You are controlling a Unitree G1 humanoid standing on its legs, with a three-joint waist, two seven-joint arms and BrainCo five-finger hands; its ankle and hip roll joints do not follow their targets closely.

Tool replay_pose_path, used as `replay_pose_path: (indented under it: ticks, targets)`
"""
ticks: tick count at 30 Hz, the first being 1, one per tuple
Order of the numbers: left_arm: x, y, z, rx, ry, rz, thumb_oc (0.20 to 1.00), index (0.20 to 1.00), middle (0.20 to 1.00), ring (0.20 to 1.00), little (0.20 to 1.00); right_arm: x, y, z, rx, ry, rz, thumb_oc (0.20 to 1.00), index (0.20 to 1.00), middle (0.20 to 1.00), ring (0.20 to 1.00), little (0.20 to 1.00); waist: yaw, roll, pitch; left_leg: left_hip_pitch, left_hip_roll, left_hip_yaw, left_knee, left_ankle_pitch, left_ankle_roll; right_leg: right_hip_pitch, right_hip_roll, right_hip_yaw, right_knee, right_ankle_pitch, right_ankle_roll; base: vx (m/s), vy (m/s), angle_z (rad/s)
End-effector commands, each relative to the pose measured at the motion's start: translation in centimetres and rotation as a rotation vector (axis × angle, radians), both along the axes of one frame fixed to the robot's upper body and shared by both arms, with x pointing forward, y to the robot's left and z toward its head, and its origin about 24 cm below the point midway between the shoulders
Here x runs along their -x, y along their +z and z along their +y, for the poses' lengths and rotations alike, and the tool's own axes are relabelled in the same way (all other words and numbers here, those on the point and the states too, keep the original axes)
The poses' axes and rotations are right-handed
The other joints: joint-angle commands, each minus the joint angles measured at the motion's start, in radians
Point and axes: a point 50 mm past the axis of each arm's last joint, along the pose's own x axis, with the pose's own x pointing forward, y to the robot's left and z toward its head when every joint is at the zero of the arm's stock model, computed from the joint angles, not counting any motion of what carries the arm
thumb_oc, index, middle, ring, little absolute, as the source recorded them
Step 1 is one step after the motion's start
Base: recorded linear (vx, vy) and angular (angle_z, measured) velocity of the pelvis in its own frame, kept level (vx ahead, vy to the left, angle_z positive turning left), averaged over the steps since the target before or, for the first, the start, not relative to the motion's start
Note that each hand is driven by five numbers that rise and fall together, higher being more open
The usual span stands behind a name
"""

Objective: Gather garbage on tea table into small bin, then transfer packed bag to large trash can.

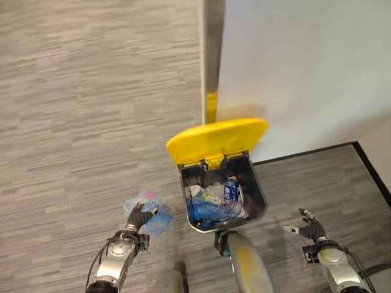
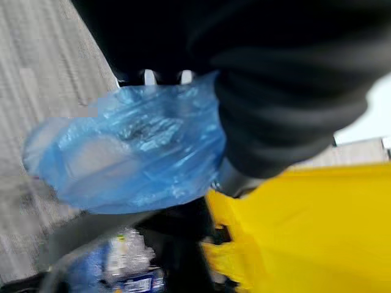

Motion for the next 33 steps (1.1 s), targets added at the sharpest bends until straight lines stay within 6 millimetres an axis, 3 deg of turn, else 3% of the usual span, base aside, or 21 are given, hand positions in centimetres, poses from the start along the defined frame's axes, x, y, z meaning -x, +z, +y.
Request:
replay_pose_path:
  ticks: [1,2,9,10,11,15,16,17,21,24,27,28,30,33]
  targets:
    - [-0.2,1.5,1.2,-0.005,0.030,-0.099,0.200,0.200,0.200,0.200,0.200,-1.2,0.4,1.6,-0.083,0.011,-0.082,1.000,1.000,1.000,1.000,1.000,0.005,0.001,-0.053,0.150,-0.050,0.013,-0.144,-0.080,0.040,-0.066,-0.044,0.116,-0.219,0.307,0.089,0.00,0.000,0.00]
    - [-0.2,1.5,1.2,-0.005,0.030,-0.099,0.200,0.200,0.200,0.200,0.200,-1.2,0.4,1.6,-0.083,0.012,-0.082,1.000,1.000,1.000,1.000,1.000,0.005,0.001,-0.053,0.150,-0.050,0.014,-0.146,-0.079,0.040,-0.066,-0.044,0.117,-0.219,0.307,0.089,0.01,0.039,-0.02]
    - [-0.4,1.5,-0.3,0.020,-0.042,-0.105,0.200,0.200,0.200,0.200,0.200,-6.5,3.5,8.5,-0.295,0.222,-0.260,1.000,1.000,1.000,1.000,1.000,0.065,0.020,-0.051,0.165,-0.063,-0.003,-0.188,-0.076,0.053,-0.077,-0.065,0.113,-0.239,0.328,0.094,0.00,0.027,0.01]
    - [-0.7,1.7,-0.6,0.022,-0.051,-0.117,0.200,0.200,0.200,0.200,0.200,-7.5,4.2,9.5,-0.308,0.251,-0.289,1.000,1.000,1.000,1.000,1.000,0.075,0.023,-0.045,0.162,-0.063,-0.008,-0.187,-0.075,0.053,-0.079,-0.070,0.111,-0.238,0.327,0.093,-0.03,-0.035,0.24]
    - [-1.6,2.2,-1.4,0.032,-0.072,-0.147,0.200,0.200,0.200,0.200,0.200,-9.9,6.2,11.7,-0.327,0.306,-0.354,1.000,1.000,1.000,1.000,1.000,0.102,0.031,-0.031,0.150,-0.062,-0.021,-0.184,-0.070,0.048,-0.082,-0.085,0.099,-0.236,0.326,0.089,-0.04,-0.049,0.25]
    - [-2.7,3.1,-2.2,0.052,-0.102,-0.193,0.200,0.200,0.200,0.200,0.200,-12.7,8.9,13.5,-0.333,0.343,-0.430,1.000,1.000,1.000,1.000,1.000,0.130,0.038,-0.015,0.131,-0.061,-0.036,-0.182,-0.063,0.045,-0.092,-0.096,0.089,-0.235,0.327,0.086,-0.03,-0.036,0.35]
    - [-3.3,3.7,-2.9,0.063,-0.129,-0.227,0.200,0.200,0.200,0.200,0.200,-14.5,11.1,14.5,-0.319,0.372,-0.484,1.000,1.000,1.000,1.000,1.000,0.145,0.040,-0.008,0.119,-0.061,-0.041,-0.181,-0.058,0.043,-0.101,-0.101,0.085,-0.236,0.330,0.086,-0.03,-0.033,0.16]
    - [-3.4,3.8,-2.9,0.063,-0.129,-0.228,0.200,0.200,0.200,0.200,0.200,-14.6,11.2,14.5,-0.319,0.372,-0.486,1.000,1.000,1.000,1.000,1.000,0.145,0.040,-0.007,0.119,-0.061,-0.041,-0.181,-0.058,0.043,-0.102,-0.101,0.085,-0.236,0.330,0.086,-0.02,-0.031,0.05]
    - [-4.9,5.7,-4.5,0.107,-0.192,-0.315,0.200,0.200,0.200,0.200,0.200,-18.2,16.5,14.5,-0.257,0.376,-0.592,1.000,1.000,1.000,1.000,1.000,0.164,0.035,0.004,0.095,-0.060,-0.049,-0.180,-0.047,0.038,-0.113,-0.102,0.076,-0.245,0.334,0.086,-0.03,-0.031,0.13]
    - [-5.9,8.1,-6.6,0.136,-0.303,-0.403,0.200,0.200,0.200,0.200,0.200,-19.5,19.4,14.5,-0.188,0.419,-0.635,1.000,1.000,1.000,1.000,1.000,0.173,0.021,0.015,0.086,-0.056,-0.058,-0.179,-0.040,0.033,-0.114,-0.100,0.067,-0.256,0.334,0.087,-0.05,-0.065,0.07]
    - [-6.0,9.6,-8.8,0.195,-0.421,-0.453,0.200,0.200,0.200,0.200,0.200,-19.9,20.5,14.4,-0.138,0.451,-0.642,1.000,1.000,1.000,1.000,1.000,0.174,0.010,0.017,0.087,-0.056,-0.063,-0.184,-0.039,0.031,-0.109,-0.100,0.053,-0.270,0.337,0.091,-0.04,-0.055,0.03]
    - [-6.0,11.1,-10.7,0.225,-0.521,-0.502,0.200,0.200,0.200,0.200,0.200,-20.2,21.1,14.4,-0.129,0.456,-0.646,1.000,1.000,1.000,1.000,1.000,0.172,0.004,0.018,0.092,-0.054,-0.065,-0.190,-0.040,0.031,-0.106,-0.100,0.046,-0.276,0.340,0.095,-0.05,-0.043,0.01]
    - [-6.1,12.9,-12.5,0.243,-0.620,-0.564,0.200,0.200,0.200,0.200,0.200,-20.5,21.7,14.3,-0.139,0.443,-0.658,1.000,1.000,1.000,1.000,1.000,0.171,0.001,0.021,0.096,-0.053,-0.064,-0.194,-0.042,0.031,-0.105,-0.103,0.041,-0.275,0.343,0.099,-0.05,-0.018,0.01]
    - [-6.2,14.6,-14.1,0.265,-0.695,-0.621,0.200,0.200,0.200,0.200,0.200,-20.8,22.0,14.4,-0.137,0.444,-0.655,1.000,1.000,1.000,1.000,1.000,0.169,-0.001,0.025,0.101,-0.053,-0.063,-0.196,-0.045,0.032,-0.104,-0.105,0.042,-0.271,0.342,0.101,-0.01,-0.004,-0.01]
